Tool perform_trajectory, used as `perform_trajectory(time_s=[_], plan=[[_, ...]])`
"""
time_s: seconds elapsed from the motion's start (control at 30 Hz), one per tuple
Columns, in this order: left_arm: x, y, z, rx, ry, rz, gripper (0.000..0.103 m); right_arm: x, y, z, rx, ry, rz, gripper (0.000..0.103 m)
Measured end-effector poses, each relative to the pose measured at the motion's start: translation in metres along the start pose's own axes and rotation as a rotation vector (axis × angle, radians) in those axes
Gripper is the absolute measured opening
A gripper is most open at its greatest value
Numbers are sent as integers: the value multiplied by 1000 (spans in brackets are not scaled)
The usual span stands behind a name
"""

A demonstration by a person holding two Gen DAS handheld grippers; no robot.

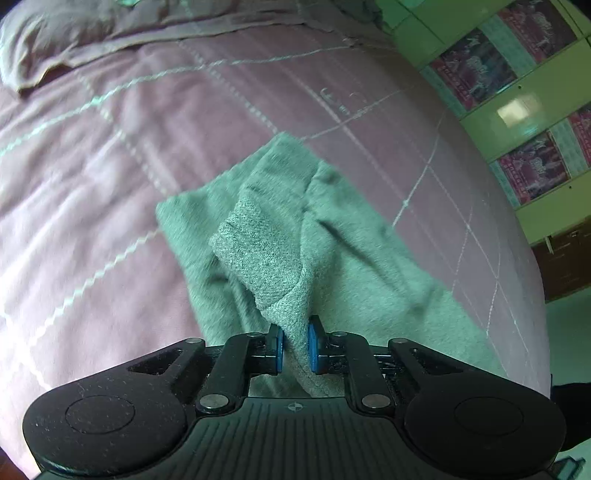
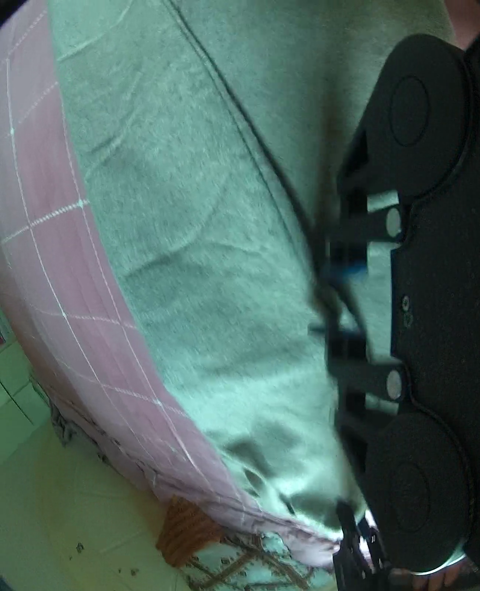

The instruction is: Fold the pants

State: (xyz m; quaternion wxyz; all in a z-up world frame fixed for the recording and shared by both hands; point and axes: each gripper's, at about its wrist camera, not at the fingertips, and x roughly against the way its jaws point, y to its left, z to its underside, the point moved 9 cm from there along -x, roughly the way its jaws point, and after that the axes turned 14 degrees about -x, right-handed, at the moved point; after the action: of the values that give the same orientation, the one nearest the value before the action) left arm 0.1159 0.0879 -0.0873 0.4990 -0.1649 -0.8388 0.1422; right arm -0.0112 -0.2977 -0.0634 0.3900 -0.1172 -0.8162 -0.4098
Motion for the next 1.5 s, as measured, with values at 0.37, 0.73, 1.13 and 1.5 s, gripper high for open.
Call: perform_trajectory(time_s=[0.37,0.73,1.13,1.5], plan=[[-3,45,-5,-23,66,-53,11,51,65,46,295,-40,-128,7],[7,33,14,-84,37,-103,16,9,25,69,325,38,34,23],[15,-98,49,-423,17,-87,56,70,-27,47,197,-48,34,37],[-18,-103,80,-522,39,-210,56,92,-110,-6,-42,-144,94,37]])
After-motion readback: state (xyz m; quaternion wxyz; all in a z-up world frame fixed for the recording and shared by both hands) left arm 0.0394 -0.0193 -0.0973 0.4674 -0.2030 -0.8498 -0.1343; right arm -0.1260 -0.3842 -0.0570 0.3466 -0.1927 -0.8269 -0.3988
